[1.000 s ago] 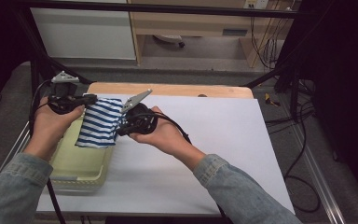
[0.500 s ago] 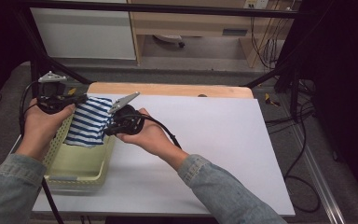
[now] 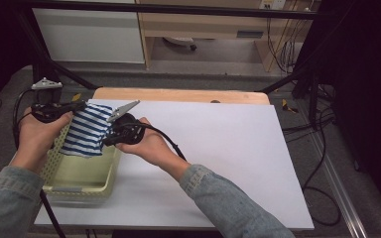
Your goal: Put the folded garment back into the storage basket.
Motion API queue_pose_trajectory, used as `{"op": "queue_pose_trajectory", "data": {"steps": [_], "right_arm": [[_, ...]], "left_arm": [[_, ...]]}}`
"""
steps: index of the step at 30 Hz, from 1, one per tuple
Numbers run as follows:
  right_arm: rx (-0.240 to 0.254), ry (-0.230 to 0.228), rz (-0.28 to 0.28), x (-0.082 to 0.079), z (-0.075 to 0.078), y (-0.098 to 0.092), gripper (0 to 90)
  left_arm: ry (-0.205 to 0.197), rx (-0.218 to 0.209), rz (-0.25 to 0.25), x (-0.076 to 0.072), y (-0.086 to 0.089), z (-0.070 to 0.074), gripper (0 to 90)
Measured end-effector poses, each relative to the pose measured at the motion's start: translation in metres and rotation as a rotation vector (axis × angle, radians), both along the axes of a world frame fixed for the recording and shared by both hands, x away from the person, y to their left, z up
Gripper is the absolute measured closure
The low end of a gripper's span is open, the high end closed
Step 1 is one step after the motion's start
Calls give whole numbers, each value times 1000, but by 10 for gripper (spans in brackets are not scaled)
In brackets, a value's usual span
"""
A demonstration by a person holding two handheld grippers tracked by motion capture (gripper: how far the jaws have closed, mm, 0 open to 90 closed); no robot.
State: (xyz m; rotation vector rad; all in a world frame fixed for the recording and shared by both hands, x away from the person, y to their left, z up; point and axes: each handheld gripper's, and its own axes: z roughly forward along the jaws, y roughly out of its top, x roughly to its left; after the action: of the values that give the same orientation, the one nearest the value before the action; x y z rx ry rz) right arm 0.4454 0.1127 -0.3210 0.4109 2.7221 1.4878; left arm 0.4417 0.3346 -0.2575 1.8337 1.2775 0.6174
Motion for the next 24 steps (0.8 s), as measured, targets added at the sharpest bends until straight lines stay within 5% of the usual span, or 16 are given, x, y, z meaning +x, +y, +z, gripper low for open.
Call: {"op": "queue_pose_trajectory", "data": {"steps": [12, 15, 24], "right_arm": [[12, -4, 12, -5, -7, 13, 863], [7, -4, 19, -5, -9, 16, 863], [13, -2, 20, -6, -14, 21, 864]], "left_arm": [[7, 21, 8, 2, 2, -2, 865], [14, 0, 4, 3, 3, -2, 865], [12, 38, 13, 2, 5, -3, 865]]}}
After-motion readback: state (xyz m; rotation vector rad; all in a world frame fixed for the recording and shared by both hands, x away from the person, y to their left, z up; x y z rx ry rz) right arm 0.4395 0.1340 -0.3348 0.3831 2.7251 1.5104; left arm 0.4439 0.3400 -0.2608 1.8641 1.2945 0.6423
